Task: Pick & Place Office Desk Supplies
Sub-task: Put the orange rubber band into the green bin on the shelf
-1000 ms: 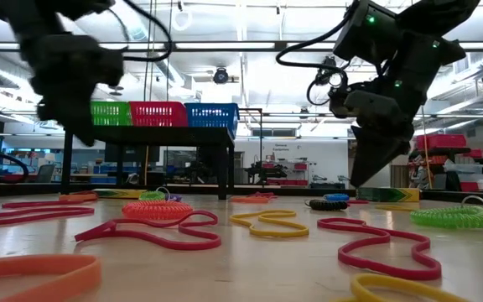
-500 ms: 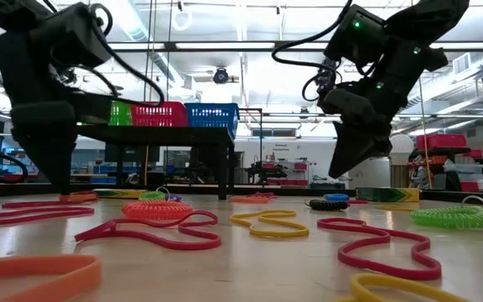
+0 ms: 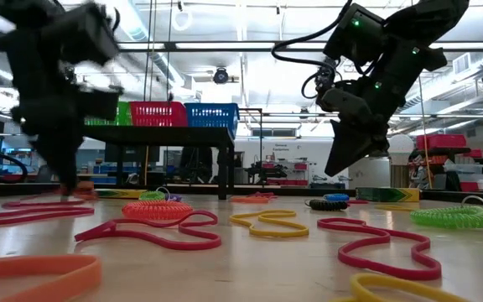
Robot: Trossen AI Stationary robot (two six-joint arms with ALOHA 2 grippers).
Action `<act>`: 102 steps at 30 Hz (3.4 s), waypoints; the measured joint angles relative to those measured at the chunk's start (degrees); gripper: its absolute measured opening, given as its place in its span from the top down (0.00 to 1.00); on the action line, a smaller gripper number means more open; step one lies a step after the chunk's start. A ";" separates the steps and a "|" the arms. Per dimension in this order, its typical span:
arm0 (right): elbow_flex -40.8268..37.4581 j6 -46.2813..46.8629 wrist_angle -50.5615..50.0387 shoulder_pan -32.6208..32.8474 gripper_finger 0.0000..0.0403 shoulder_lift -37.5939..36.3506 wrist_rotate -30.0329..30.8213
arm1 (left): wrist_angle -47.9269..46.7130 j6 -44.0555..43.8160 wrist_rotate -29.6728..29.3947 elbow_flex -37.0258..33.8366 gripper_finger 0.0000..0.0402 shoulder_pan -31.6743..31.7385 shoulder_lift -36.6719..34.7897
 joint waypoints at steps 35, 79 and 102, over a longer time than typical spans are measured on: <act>0.00 0.29 0.00 0.02 0.94 0.00 0.00 | -13.94 -0.52 -23.80 31.73 0.99 19.69 -24.09; 0.00 0.28 2.56 0.02 0.94 0.00 1.80 | -16.07 26.07 9.95 30.37 0.64 69.79 -6.44; 0.00 0.45 2.56 0.02 0.94 0.00 1.75 | -18.43 52.56 -8.15 30.40 0.51 56.48 -6.70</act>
